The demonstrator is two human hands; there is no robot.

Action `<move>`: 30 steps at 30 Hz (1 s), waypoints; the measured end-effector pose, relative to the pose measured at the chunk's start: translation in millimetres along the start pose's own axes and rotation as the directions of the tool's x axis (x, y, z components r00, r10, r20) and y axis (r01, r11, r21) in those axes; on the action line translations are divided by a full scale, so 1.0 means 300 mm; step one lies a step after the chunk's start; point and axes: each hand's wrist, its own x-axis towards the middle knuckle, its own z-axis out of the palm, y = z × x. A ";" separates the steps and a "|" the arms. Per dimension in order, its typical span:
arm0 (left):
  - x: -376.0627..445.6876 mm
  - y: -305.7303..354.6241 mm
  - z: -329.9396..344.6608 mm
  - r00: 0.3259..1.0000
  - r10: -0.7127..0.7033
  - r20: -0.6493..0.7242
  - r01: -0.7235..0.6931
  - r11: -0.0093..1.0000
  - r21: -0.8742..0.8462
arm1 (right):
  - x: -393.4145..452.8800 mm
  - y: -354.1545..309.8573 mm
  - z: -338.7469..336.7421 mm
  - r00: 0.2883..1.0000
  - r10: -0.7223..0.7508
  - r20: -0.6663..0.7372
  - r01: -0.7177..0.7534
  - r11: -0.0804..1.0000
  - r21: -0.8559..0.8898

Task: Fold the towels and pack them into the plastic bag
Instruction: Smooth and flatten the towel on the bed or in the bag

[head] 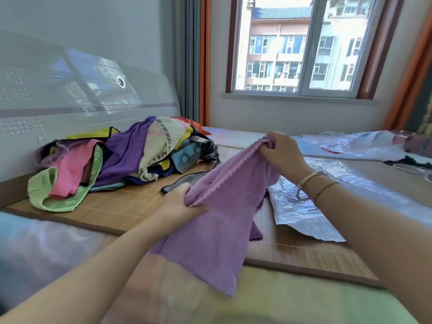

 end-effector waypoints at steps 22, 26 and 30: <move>0.001 -0.001 0.135 0.983 0.069 -0.173 0.046 0.809 0.586 | -0.418 0.288 -0.067 0.726 0.609 0.320 -0.618 0.782 -0.087; -0.057 -0.009 0.299 0.993 0.114 -0.016 -0.093 0.875 0.475 | -0.496 0.291 -0.106 0.745 0.606 0.280 -0.606 0.790 -0.095; -0.115 -0.028 0.385 0.989 -0.088 0.115 0.017 0.858 0.514 | -0.590 0.226 -0.112 0.733 0.557 0.390 -0.559 0.821 -0.120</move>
